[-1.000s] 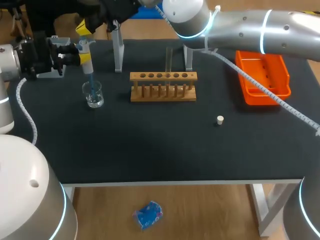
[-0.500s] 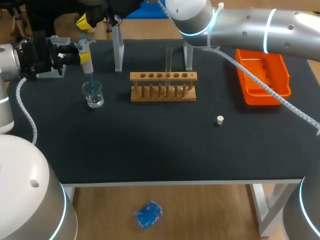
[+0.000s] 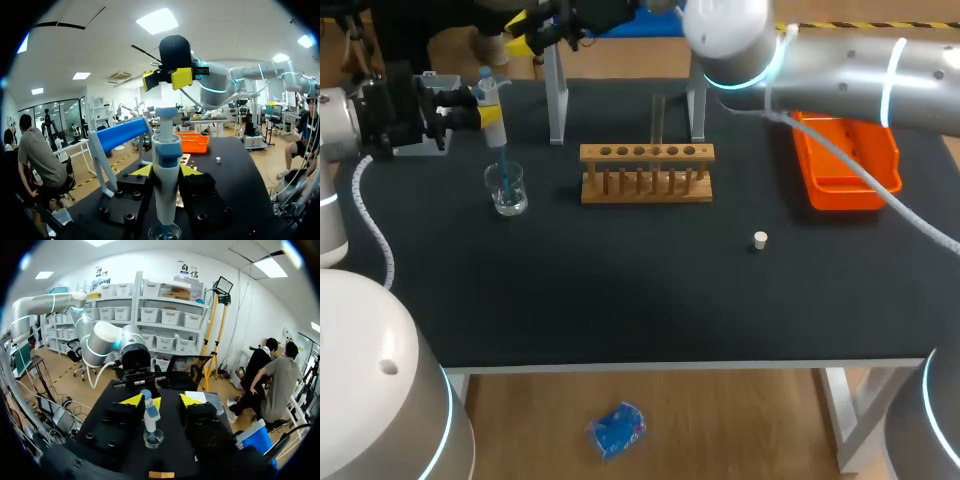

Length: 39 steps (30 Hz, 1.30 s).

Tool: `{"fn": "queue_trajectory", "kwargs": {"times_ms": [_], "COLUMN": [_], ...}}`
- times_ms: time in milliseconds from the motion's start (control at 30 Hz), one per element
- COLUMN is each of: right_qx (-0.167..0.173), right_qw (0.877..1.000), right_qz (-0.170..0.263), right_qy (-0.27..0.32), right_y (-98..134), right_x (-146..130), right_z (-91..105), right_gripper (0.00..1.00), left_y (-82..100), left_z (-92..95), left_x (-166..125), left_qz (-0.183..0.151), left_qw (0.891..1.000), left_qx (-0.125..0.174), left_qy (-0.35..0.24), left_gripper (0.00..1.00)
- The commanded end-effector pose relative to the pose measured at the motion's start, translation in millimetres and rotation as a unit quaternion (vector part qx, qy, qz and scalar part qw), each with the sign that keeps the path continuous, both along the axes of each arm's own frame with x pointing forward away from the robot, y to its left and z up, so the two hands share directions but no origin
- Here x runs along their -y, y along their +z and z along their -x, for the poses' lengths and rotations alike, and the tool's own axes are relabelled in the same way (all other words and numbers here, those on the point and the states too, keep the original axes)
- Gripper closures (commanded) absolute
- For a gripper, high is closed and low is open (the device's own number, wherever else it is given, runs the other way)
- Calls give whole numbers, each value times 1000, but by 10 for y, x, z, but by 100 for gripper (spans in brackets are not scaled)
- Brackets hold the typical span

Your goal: Invert the test tube, pick up the pipette, mount the tip to pipette, aspirate from beaker and dispense into the tube, eject the tip, return the pipette, and cap with the stopper.

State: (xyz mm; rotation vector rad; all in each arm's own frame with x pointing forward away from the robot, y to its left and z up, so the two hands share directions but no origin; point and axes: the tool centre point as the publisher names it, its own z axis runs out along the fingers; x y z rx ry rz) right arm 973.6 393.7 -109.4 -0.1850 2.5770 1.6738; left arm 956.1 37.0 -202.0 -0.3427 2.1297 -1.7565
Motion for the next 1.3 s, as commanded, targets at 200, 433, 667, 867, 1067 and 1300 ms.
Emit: {"fn": "queue_trajectory", "kwargs": {"times_ms": [200,433,667,867,1067,1300], "right_qx": [22,23,23,26,31,49], "right_qw": [999,999,999,999,999,996], "right_qz": [-21,-18,-18,-21,-24,-25], "right_qy": [-29,-27,-27,-22,-37,-68], "right_y": [-190,-212,-212,-234,-190,-100], "right_x": [568,618,618,586,858,1481], "right_z": [236,259,259,256,157,32], "right_gripper": [0,0,0,0,0,0], "left_y": [3,3,3,3,3,3], "left_z": [-4,-4,-4,-4,-4,-4], "left_x": [-1,-1,-1,-1,-1,-1], "left_qz": [0,0,0,0,0,0], "left_qw": [1000,1000,1000,1000,1000,1000], "left_qx": [0,0,0,0,0,0], "left_qy": [0,0,0,0,0,0], "left_gripper": [100,100,100,100,100,100]}}
